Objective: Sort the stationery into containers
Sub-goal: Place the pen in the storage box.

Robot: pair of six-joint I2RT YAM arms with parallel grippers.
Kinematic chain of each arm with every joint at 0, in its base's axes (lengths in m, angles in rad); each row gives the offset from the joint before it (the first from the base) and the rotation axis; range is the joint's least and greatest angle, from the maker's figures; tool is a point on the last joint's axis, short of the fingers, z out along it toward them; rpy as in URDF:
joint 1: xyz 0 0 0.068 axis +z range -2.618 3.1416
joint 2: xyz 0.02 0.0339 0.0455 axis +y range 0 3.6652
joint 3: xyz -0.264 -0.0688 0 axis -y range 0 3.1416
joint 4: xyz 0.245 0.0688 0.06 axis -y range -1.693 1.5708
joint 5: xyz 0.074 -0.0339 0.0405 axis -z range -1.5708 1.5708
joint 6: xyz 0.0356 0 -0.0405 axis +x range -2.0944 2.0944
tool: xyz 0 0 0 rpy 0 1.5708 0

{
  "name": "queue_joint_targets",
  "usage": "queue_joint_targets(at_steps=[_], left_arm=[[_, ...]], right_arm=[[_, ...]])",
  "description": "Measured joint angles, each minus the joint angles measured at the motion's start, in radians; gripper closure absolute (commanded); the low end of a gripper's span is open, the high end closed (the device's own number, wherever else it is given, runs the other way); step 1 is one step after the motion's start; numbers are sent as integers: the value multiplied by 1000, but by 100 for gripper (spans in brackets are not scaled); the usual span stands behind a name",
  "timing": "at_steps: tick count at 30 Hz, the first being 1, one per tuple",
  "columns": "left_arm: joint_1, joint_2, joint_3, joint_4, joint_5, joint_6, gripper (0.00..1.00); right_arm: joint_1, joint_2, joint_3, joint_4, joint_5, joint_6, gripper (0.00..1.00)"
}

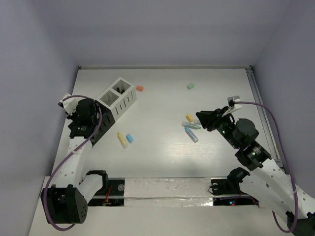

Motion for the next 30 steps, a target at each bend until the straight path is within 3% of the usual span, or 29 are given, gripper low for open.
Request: queue_joint_targets(at_steps=[11,30], left_arm=[[0,30,0,-41,-93,5,100],[0,99,8,-82,-204,-1,81]], right_arm=[[0,-18,0,-1,0,0,64],[0,-39,0,-1,0,0,64]])
